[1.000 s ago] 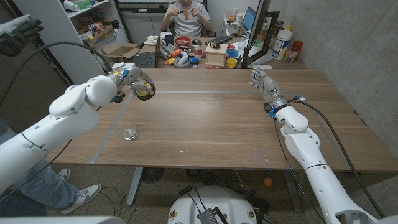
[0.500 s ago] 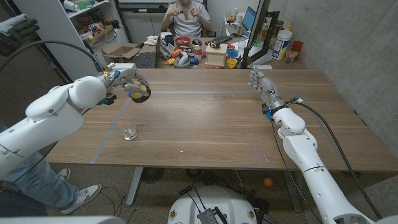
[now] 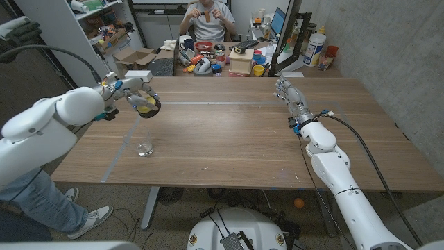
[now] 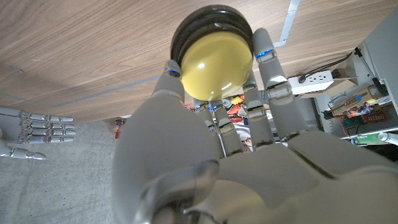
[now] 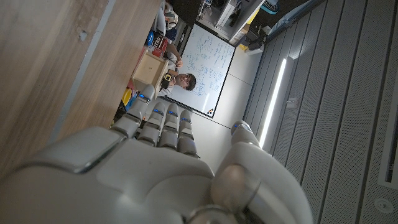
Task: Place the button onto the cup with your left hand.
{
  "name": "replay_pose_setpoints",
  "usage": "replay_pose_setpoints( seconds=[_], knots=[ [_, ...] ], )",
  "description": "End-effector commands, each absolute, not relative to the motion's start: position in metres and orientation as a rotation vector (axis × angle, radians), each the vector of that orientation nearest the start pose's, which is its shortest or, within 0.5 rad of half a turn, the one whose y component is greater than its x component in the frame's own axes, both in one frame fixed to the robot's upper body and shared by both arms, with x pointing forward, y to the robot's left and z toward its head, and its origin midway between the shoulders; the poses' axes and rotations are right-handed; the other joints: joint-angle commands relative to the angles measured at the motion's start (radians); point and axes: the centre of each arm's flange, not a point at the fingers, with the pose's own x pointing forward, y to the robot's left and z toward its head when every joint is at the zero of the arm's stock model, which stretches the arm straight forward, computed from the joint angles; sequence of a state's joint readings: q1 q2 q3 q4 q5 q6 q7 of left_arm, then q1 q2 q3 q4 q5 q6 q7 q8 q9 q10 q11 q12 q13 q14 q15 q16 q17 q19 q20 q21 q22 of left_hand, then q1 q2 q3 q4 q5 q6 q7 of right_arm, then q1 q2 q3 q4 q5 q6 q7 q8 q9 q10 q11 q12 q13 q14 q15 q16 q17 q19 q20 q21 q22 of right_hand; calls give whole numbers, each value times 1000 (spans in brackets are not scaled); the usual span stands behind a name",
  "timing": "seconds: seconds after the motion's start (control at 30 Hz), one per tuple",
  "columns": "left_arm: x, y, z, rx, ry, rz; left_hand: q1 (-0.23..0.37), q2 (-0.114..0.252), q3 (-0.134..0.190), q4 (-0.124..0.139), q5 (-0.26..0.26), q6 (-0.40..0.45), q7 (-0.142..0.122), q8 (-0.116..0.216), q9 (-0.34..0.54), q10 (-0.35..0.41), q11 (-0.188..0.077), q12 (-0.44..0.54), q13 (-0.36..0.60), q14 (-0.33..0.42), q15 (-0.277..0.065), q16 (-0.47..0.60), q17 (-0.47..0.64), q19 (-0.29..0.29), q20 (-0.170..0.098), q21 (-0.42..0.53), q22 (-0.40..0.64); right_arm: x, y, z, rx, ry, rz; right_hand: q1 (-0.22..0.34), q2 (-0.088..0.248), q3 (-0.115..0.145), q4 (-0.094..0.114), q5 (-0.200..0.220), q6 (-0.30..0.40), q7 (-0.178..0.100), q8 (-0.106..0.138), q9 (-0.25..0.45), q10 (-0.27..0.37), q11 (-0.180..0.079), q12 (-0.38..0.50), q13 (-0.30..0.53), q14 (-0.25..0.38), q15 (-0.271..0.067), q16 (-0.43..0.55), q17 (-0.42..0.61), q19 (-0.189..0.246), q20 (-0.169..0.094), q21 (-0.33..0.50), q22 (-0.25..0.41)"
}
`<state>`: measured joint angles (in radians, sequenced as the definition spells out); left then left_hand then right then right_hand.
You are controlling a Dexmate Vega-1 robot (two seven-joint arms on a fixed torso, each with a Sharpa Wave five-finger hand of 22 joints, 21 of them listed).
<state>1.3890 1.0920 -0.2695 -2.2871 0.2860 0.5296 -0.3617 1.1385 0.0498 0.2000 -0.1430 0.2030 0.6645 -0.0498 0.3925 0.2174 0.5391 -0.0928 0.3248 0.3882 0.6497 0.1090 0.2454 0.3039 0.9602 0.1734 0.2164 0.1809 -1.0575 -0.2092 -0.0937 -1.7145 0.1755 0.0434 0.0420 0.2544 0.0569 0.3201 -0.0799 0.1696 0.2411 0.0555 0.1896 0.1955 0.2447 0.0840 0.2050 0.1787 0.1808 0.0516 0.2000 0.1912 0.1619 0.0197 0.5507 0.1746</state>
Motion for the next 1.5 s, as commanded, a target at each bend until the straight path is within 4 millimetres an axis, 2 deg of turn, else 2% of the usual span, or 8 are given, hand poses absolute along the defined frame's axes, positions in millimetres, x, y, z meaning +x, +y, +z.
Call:
replay_pose_setpoints(
  seconds=[0.03, 1.0, 1.5],
  knots=[
    [434, 399, 83, 1373, -257, 157, 59, 65, 35, 26, 1, 12, -1, 5, 4, 9, -2, 0, 4, 105, -98, 4, 4, -5, 0, -6, 3, 584, -218, -5, -70, -672, 146, 2, -2, 2, -4, 7, 0, -5, 8, -1, 4, 0, 4, 5, 5, -1, -1, -1, 9, -3, -2, 2],
    [424, 414, 59, 1367, -176, 157, 58, 64, 43, 25, 2, 18, 2, 4, 1, 16, -7, -6, 9, 115, -99, -1, 6, -16, -1, -6, 5, 589, -218, -7, -55, -677, 148, 2, -1, 2, -6, 7, 1, -4, 9, -1, 7, 2, 5, 5, 9, -2, -1, -1, 18, -1, -12, 2],
    [426, 409, 48, 1362, -163, 133, 57, 62, 46, 25, 2, 22, 3, 4, 0, 18, -6, -10, 12, 118, -101, -4, 7, -21, -2, -5, 5, 590, -220, -11, -48, -682, 153, 2, 0, 2, -8, 7, 2, -5, 9, -1, 9, 2, 5, 5, 13, -3, 0, -1, 28, -7, -14, 2]
  ],
)
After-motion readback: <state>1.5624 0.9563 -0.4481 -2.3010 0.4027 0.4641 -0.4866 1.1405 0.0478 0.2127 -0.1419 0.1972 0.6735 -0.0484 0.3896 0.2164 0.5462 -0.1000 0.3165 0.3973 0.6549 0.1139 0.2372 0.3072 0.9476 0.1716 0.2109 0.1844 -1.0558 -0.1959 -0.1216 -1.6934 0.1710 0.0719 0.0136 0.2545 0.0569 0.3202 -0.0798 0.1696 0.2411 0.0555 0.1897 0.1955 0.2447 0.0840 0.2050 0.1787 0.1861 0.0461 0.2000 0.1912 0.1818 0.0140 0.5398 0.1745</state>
